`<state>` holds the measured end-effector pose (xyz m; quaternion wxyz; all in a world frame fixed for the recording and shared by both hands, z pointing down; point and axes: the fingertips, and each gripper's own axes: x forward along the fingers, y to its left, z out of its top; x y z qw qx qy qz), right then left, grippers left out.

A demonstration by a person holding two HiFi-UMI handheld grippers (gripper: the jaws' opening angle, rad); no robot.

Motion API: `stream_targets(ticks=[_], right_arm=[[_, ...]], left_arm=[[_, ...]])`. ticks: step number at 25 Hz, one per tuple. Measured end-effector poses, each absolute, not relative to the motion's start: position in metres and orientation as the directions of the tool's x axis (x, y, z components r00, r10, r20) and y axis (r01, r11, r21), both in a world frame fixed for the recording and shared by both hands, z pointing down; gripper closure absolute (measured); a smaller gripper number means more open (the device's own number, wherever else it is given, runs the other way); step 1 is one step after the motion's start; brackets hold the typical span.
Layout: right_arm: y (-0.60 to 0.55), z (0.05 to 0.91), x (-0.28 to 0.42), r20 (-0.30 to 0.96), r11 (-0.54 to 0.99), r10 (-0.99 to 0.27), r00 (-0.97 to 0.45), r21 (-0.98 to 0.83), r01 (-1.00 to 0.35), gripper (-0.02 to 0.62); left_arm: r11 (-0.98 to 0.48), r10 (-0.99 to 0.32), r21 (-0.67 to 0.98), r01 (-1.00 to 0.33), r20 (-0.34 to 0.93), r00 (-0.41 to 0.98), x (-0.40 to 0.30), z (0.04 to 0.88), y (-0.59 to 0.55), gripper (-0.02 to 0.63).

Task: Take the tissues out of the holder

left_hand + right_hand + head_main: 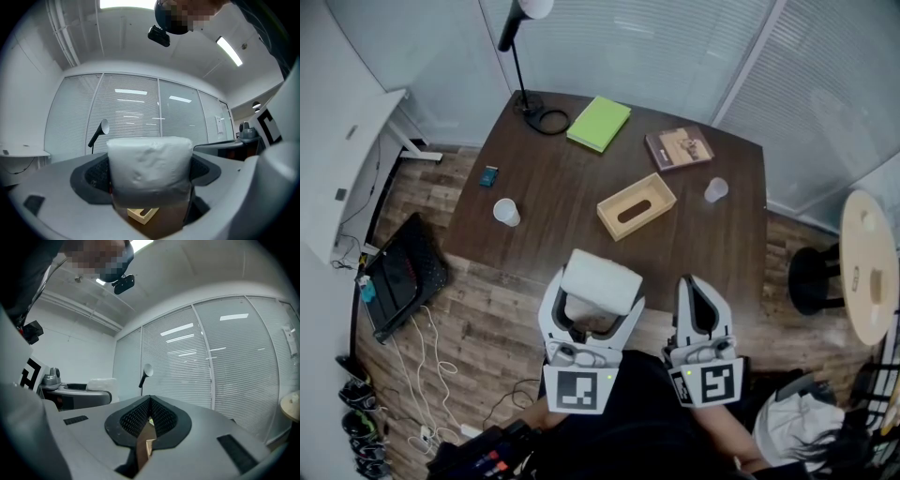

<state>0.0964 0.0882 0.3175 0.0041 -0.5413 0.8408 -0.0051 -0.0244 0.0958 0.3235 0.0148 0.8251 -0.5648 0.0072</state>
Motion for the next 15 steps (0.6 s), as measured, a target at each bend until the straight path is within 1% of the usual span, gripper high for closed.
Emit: stream_targets(ticks=[8, 15], right_arm=[[0.088, 0.317, 0.102, -0.005, 0.417, -0.909, -0.417, -0.009, -0.909, 0.586], [0.085, 0.323, 0.104, 0.010, 0.415, -0.910, -0.415, -0.017, -0.910, 0.586]], left_arm=[[-0.353, -0.935, 0.025, -0.935, 0.014, 0.353, -0.018, 0.323, 0.092, 0.133], [-0.366, -0.929, 0.050, -0.929, 0.037, 0.368, -0.013, 0.329, 0.087, 0.132]])
